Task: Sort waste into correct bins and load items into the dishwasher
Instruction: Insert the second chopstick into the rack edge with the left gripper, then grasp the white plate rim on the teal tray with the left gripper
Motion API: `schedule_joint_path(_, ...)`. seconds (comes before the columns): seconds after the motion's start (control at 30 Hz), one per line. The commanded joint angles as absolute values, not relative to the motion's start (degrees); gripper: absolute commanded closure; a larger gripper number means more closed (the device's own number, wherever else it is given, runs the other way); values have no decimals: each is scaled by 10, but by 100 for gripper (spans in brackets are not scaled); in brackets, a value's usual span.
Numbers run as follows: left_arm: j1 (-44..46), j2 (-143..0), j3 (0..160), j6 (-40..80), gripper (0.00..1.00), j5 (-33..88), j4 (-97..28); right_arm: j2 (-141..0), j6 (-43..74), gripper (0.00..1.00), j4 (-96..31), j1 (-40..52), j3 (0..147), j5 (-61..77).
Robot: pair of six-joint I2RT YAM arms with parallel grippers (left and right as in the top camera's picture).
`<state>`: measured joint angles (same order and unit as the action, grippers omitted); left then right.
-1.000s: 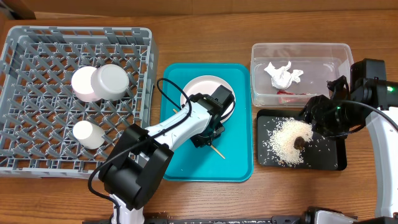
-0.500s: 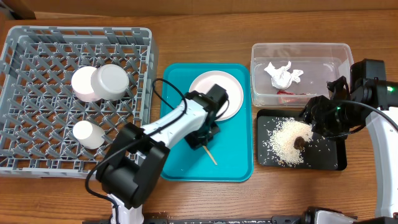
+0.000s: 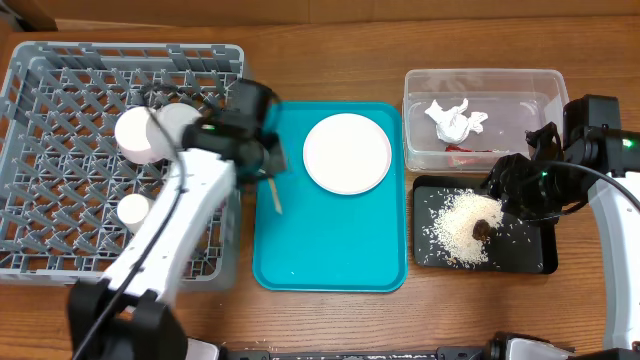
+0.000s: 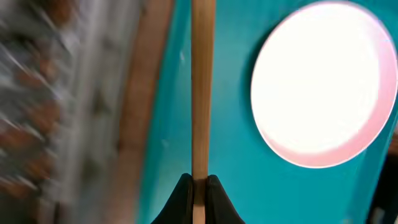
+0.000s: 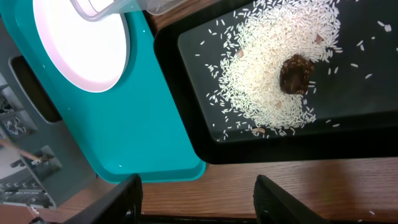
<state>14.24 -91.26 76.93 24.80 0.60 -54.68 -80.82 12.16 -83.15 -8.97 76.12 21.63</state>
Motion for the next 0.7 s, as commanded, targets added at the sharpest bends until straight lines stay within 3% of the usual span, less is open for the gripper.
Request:
schedule_joint_path(0.0,98,-902,781,-9,96,-2,-555,-795,119,41,-831,-91,770,215)
schedule_joint_path(0.2,41,-945,780,-55,96,-6,-544,-795,119,41,-831,-91,770,215)
schedule_joint_path(0.57,26,-989,780,-69,96,-15,-537,-795,119,41,-831,-91,770,215)
schedule_joint_path(0.63,26,-989,782,-68,80,-15,-540,-795,119,41,-831,-91,770,215)
schedule_joint_path(0.67,26,-989,785,-67,78,-15,-544,-795,119,41,-831,-91,770,215)
